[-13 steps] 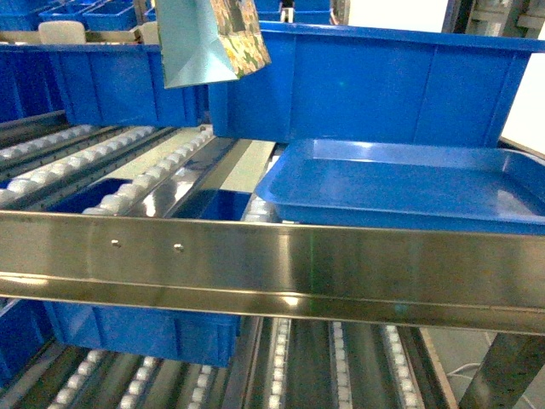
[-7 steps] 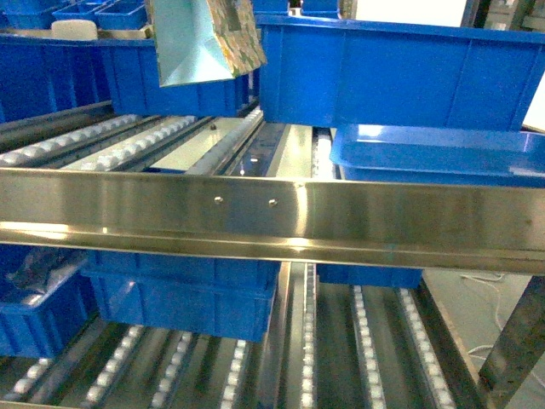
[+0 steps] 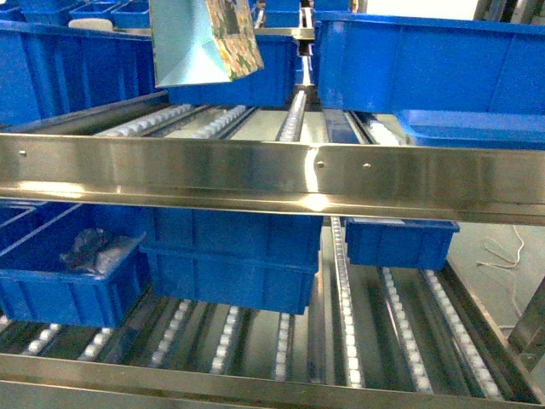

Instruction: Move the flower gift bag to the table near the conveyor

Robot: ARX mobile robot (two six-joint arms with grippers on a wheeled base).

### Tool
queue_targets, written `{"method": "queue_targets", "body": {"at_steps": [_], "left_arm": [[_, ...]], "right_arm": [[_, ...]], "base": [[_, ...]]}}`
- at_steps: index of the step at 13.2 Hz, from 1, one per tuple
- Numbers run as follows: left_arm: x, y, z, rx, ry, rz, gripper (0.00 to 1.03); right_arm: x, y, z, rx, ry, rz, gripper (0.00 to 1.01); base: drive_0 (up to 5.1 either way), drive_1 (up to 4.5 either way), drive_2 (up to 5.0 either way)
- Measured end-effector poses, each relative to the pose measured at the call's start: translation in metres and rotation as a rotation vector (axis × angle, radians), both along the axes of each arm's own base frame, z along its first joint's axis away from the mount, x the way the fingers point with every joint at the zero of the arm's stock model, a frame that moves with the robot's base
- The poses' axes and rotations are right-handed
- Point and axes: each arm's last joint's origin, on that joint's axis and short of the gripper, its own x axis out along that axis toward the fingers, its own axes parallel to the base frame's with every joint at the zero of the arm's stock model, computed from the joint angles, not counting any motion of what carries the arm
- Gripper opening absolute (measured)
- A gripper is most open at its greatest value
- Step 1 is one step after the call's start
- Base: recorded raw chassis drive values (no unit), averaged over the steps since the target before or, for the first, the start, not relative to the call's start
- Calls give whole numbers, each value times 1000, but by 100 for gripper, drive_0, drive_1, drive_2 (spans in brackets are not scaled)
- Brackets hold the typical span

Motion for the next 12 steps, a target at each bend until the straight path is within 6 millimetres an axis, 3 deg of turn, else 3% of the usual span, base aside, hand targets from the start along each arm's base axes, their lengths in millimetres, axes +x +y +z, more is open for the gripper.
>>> {"method": "queue_targets", "body": {"at_steps": [12], "left_arm": [[0,0,0,1,0,1,2]], "right_arm": [[0,0,0,0,-2,0,2]], "base": [[-501,244,244]]}}
